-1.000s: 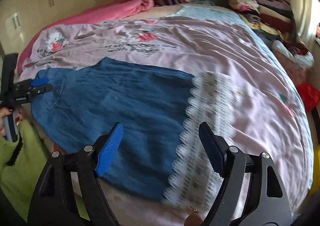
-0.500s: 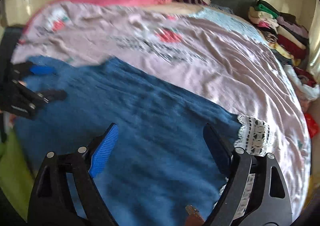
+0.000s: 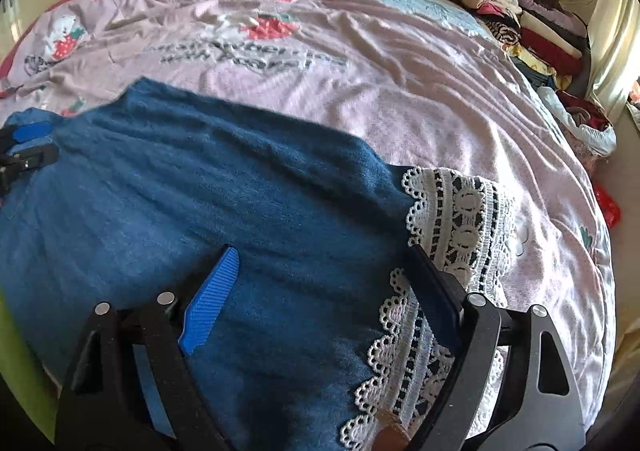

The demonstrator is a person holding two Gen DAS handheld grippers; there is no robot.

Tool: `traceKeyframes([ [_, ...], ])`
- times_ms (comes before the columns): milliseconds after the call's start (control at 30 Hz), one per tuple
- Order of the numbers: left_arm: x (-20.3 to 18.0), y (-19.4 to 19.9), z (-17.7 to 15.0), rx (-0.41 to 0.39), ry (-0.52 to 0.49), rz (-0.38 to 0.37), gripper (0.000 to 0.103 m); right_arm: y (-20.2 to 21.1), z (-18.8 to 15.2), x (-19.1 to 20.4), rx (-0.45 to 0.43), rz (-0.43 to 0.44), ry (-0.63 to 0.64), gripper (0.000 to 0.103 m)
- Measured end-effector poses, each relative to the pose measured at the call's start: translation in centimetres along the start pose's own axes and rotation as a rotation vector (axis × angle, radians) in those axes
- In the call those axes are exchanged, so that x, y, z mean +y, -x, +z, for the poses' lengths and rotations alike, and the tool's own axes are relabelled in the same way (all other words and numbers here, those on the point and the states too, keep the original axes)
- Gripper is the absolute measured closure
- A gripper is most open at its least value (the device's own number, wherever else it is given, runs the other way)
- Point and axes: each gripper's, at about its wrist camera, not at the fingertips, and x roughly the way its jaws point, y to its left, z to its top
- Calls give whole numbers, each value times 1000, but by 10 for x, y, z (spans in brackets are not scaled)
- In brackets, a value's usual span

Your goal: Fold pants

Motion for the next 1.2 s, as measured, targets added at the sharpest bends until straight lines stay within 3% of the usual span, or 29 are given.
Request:
traceKeyframes([
  [267, -23, 40, -13, -19, -38, -45, 5, 50, -28, -2, -41, 43, -16, 20],
  [500, -69, 48, -37, 22, -169, -81, 5, 68, -60, 4, -25, 69, -21, 20],
  [700, -84, 23, -56, 119, -243, -12, 4, 54, -80, -2, 43, 86, -76, 20],
  [1033, -79, 20, -58, 117, -226, -31, 4, 57, -84, -6, 22, 122, -122, 18],
  [1200, -78, 36, -50, 74, -202, -37, 4, 74, -77, -22, -16, 145, -176, 18],
])
